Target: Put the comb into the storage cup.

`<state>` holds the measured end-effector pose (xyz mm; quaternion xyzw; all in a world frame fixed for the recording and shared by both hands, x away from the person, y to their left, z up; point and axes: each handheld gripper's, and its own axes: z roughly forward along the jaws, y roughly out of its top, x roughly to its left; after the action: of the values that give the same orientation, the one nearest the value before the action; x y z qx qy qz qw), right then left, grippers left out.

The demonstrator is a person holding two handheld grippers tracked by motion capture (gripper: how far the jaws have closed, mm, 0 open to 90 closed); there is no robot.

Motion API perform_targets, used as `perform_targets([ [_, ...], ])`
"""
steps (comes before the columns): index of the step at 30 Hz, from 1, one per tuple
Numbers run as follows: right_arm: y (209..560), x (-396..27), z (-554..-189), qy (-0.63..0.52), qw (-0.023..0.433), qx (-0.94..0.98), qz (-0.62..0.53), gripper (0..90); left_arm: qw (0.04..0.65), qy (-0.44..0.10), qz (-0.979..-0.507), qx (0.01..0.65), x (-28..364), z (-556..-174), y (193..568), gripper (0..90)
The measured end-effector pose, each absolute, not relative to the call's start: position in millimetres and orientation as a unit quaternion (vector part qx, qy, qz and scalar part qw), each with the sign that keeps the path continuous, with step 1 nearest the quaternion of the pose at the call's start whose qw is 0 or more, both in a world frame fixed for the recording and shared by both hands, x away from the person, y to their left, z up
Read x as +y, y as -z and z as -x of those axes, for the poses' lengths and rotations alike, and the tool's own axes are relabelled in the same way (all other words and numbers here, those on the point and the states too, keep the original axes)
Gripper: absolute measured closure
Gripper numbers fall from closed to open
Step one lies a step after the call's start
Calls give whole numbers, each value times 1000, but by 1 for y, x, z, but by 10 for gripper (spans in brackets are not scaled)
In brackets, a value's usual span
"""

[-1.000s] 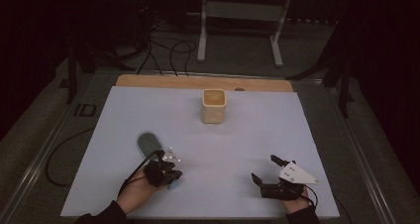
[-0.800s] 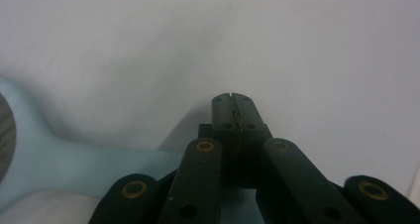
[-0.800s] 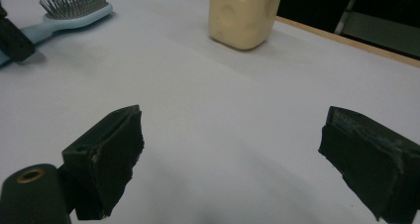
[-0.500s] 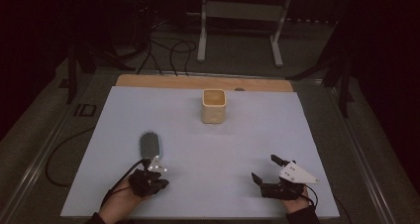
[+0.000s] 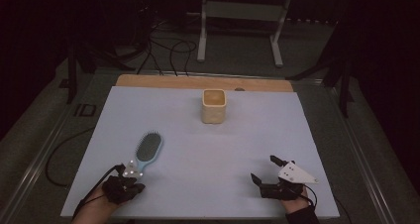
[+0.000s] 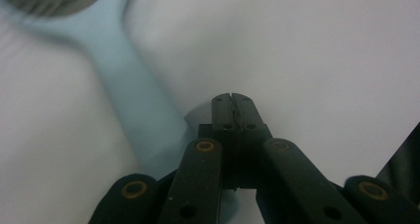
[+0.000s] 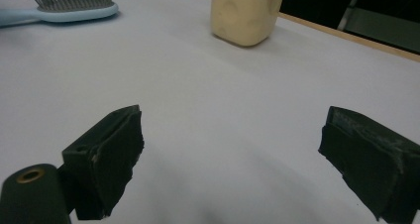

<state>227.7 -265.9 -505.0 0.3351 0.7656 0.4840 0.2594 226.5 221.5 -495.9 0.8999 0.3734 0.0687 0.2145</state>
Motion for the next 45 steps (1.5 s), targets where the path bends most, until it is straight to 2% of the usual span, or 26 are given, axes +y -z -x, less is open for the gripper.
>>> perform_targets([
  [19, 506, -264, -227, -482, 257, 769, -332, 90, 176, -97, -886, 417, 271, -237, 489, 897],
  [31, 506, -264, -227, -480, 258, 770, -333, 90, 151, -113, -881, 433, 287, -245, 487, 896],
  [45, 506, -264, -228, -481, 258, 770, -331, 90, 208, -99, -884, 407, 288, -245, 450, 895],
])
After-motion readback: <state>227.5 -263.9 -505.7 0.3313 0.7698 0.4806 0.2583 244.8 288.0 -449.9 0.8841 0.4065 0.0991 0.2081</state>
